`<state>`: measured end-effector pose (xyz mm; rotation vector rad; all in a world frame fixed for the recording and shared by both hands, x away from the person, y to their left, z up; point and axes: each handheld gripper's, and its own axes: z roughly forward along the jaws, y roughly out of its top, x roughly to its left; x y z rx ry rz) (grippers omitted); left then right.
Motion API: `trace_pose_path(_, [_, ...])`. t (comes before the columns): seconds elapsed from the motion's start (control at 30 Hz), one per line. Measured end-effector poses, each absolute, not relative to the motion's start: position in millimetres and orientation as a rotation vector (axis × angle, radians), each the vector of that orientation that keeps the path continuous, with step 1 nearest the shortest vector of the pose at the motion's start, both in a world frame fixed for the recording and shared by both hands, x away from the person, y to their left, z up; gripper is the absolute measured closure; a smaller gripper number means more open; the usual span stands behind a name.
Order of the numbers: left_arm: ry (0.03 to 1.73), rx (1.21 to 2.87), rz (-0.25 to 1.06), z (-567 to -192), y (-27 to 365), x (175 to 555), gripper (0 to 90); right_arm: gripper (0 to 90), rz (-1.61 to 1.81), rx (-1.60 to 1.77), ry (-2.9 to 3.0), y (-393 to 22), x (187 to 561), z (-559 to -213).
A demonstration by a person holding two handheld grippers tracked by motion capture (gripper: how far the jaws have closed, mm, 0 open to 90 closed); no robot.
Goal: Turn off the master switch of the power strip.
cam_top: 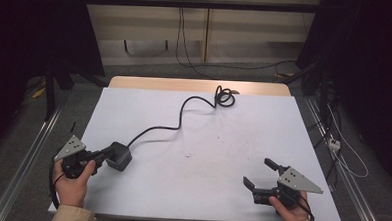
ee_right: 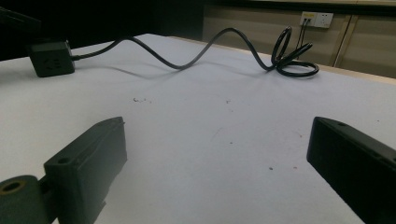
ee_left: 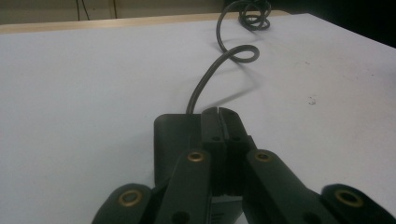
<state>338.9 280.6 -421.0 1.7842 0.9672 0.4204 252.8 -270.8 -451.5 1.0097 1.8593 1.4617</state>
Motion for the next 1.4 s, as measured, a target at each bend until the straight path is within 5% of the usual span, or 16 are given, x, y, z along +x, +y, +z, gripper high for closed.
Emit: trace_pose_path(1.4, [0.985, 1.817, 0.429, -425.6, 282.8, 339.1, 90.0, 4.4, 1.466, 1.009, 1.856, -270.8, 252.6, -451.2])
